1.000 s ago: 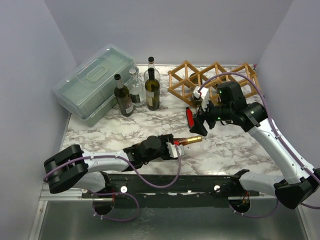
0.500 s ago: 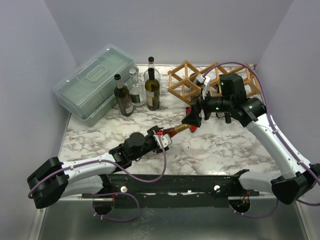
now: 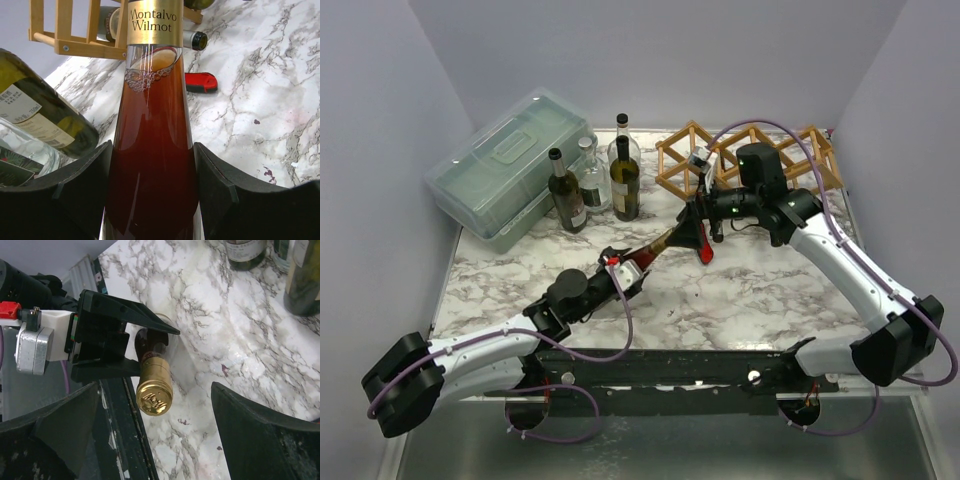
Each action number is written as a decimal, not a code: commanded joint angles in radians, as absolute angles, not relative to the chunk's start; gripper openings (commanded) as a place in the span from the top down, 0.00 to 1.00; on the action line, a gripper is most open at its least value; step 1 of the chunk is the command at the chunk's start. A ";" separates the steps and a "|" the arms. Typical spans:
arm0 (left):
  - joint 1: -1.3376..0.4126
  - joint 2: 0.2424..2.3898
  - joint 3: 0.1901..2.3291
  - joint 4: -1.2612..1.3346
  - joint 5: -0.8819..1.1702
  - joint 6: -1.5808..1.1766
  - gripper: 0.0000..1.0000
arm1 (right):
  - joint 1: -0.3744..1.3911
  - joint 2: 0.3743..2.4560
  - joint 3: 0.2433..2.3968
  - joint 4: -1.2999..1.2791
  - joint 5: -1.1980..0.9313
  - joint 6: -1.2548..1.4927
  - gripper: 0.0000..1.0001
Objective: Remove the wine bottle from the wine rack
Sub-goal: Place the wine bottle at the center of the board.
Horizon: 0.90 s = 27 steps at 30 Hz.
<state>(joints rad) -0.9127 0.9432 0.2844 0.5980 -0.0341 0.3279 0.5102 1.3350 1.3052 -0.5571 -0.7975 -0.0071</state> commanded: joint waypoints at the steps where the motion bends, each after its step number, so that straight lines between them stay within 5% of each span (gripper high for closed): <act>1: -0.899 0.885 0.295 0.791 -0.041 0.290 1.00 | 0.548 1.383 1.318 -0.497 -0.848 0.034 0.05; 12: -0.881 0.843 0.280 0.813 -0.057 0.274 1.00 | 0.608 1.426 1.365 -0.453 -0.799 0.040 0.32; 20: -0.857 0.827 0.279 0.820 -0.071 0.269 1.00 | 0.655 1.488 1.436 -0.468 -0.783 0.018 0.82; 27: -0.783 0.843 0.290 0.830 -0.072 0.249 1.00 | 0.734 1.543 1.566 -0.490 -0.634 -0.074 0.90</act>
<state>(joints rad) -0.8249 0.8619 0.2539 0.6327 -0.0616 0.2581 0.6697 1.4952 1.4605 -0.4740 -0.7288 0.0013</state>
